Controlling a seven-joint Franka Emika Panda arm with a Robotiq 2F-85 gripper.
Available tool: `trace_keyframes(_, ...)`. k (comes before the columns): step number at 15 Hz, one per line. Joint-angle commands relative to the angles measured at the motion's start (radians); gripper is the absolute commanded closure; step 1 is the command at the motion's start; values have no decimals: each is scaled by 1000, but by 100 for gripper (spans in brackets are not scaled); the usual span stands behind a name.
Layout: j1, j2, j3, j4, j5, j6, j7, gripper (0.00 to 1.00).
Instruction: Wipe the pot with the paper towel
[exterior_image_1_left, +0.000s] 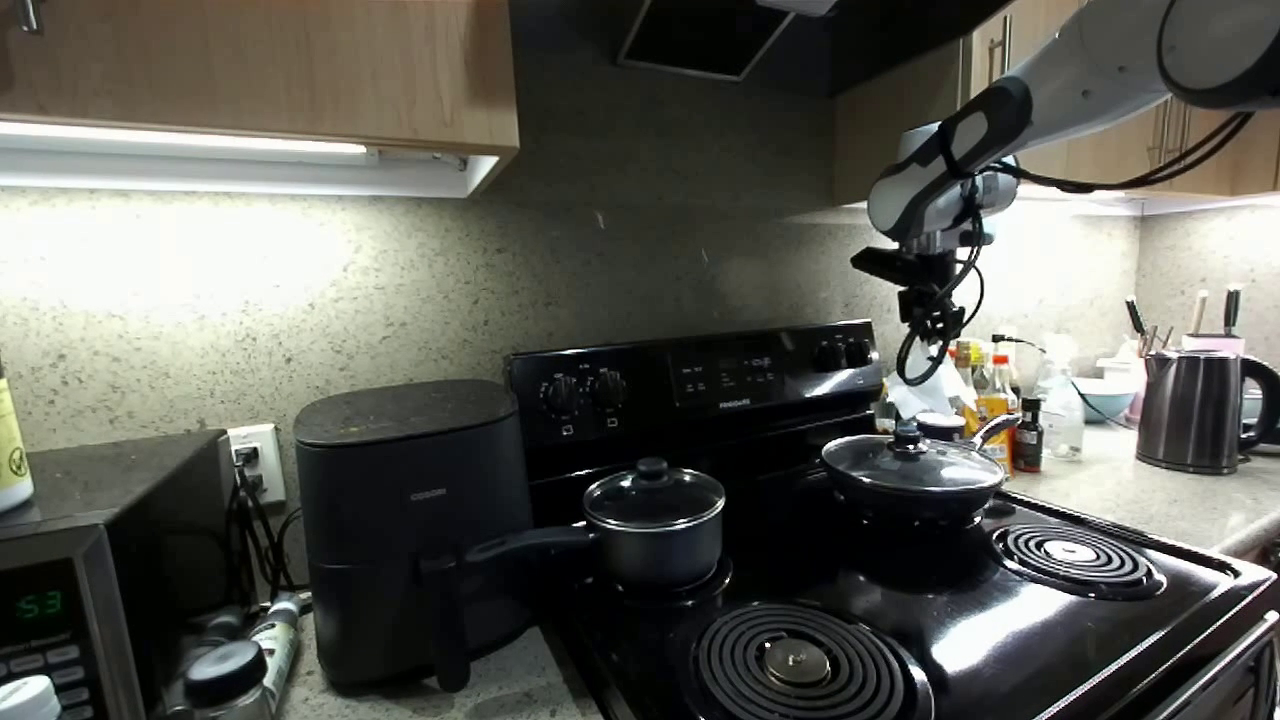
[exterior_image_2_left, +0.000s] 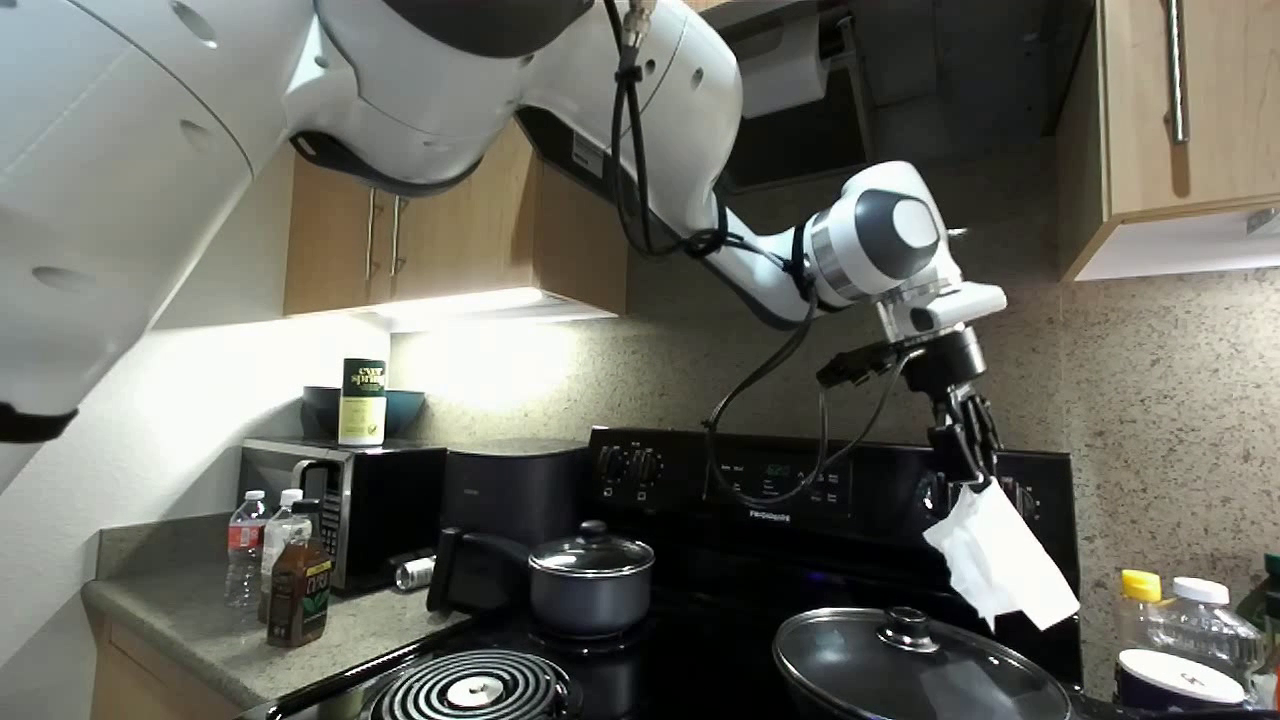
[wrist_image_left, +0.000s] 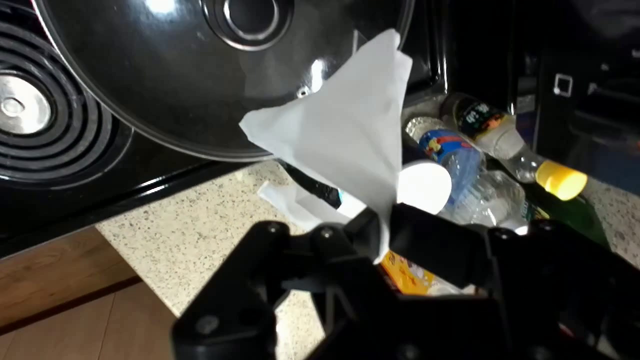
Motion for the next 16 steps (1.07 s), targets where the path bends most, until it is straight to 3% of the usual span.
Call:
trace_keyframes(1,-5,-56,57,-142,69,61,-20,98)
trace_keyframes(7,5,-125,86,-304,124,20,-24,98)
trace_keyframes(10,-6,-100,73,-275,113,-15,-15,98)
trace_keyframes(11,4,-79,76,-258,104,6,-2,93)
trace_keyframes(15,-3,-79,70,-257,104,-5,-2,93)
trace_keyframes(16,-3,-79,70,-257,104,-5,-2,98)
